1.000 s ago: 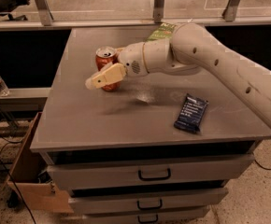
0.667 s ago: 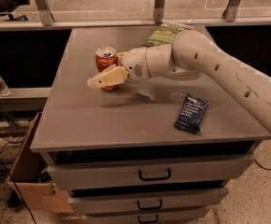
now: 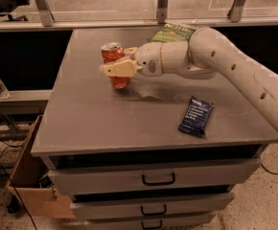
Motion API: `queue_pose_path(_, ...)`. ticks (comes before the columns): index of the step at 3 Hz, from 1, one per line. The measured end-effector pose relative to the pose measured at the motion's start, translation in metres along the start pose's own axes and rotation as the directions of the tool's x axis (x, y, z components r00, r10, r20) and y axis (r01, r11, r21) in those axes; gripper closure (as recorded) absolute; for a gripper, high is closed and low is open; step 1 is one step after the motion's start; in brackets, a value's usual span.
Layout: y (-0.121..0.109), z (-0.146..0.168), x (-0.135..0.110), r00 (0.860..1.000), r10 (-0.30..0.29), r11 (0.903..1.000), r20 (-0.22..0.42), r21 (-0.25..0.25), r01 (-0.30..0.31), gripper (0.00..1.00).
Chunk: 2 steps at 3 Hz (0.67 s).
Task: Pick coke can
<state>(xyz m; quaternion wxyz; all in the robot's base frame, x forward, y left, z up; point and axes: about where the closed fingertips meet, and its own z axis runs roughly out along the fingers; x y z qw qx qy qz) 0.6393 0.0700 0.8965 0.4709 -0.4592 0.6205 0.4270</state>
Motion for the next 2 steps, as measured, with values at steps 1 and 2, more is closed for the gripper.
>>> queue_pose_path(1, -0.0094, -0.0392, -0.0387, 0.995, -0.068, 0.9976, 0.07, 0.02, 0.067, 0.88)
queue_pose_path(2, -0.01, -0.0399, -0.0454, 0.994, -0.078, 0.9969, 0.077, 0.022, 0.076, 1.0)
